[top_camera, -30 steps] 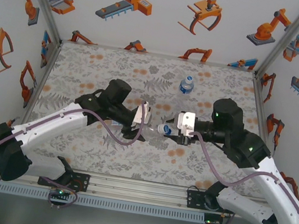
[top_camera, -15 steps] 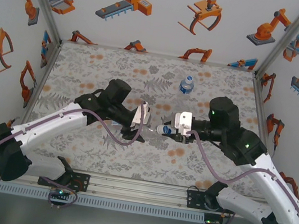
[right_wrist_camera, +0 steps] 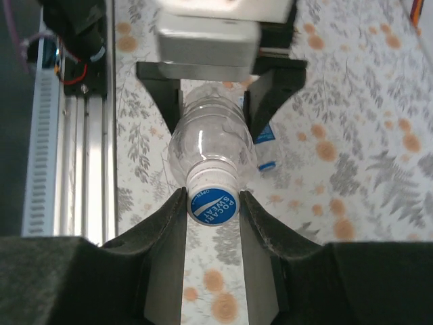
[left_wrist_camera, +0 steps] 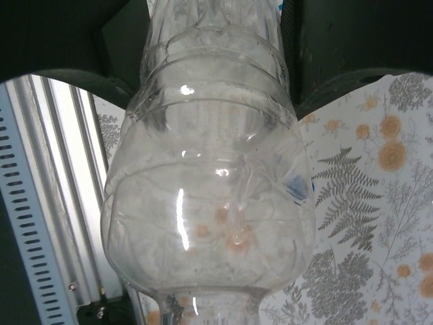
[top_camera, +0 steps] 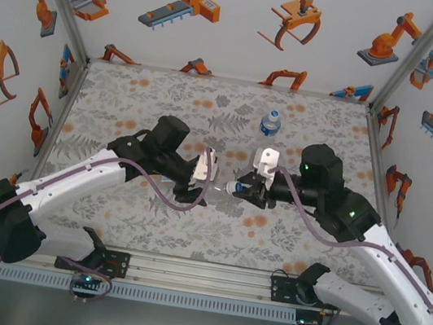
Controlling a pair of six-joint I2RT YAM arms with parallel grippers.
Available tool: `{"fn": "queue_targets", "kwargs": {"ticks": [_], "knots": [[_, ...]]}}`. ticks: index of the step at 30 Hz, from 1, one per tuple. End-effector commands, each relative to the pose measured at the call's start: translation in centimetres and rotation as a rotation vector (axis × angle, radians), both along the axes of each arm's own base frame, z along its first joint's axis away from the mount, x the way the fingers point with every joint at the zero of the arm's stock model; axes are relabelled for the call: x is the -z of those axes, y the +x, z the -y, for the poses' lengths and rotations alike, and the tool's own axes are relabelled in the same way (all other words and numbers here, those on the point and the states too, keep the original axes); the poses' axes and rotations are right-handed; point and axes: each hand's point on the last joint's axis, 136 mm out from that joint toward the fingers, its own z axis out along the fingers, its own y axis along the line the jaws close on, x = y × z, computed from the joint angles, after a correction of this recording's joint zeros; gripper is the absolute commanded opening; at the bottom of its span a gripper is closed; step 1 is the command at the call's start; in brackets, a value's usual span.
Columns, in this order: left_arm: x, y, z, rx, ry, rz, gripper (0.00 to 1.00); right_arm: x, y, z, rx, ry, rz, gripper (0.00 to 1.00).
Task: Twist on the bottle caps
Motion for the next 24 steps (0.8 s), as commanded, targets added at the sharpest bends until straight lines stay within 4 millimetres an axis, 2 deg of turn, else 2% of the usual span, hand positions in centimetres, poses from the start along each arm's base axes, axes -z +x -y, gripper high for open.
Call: {"fn": "queue_targets", "kwargs": {"ticks": [1, 5, 10, 12, 15, 19, 22, 24], "knots": [[-1.9, 1.0, 0.9, -0.016, -0.073, 0.075, 0.00, 0.7, 3.7, 0.2, 0.318, 0.148, -0.343, 0.00], [-1.8, 2.2, 1.2, -0.051, -0.082, 0.120, 0.00, 3.1, 6.7, 1.6, 0.653, 0.298, -0.756, 0.00], [-1.5, 3.1, 1.7, -0.064, -0.084, 0.145, 0.00, 6.0, 7.5, 3.1, 0.937, 0.432, -1.187, 0.00], [-1.3, 3.2, 1.8, -0.062, -0.083, 0.148, 0.00, 6.6, 7.6, 3.4, 0.993, 0.464, -1.272, 0.00], [-1.4, 3.3, 2.0, -0.058, -0.085, 0.154, 0.00, 5.8, 7.9, 3.2, 0.985, 0.521, -1.301, 0.00], [-1.5, 3.3, 2.0, -0.056, -0.086, 0.157, 0.00, 4.3, 8.1, 3.3, 0.956, 0.534, -1.239, 0.00], [-1.7, 3.1, 2.0, -0.051, -0.091, 0.152, 0.00, 2.5, 8.3, 3.3, 0.888, 0.548, -1.102, 0.00], [-2.3, 2.9, 2.1, -0.048, -0.111, 0.135, 0.00, 0.6, 8.4, 3.9, 0.850, 0.574, -0.978, 0.03]]}}
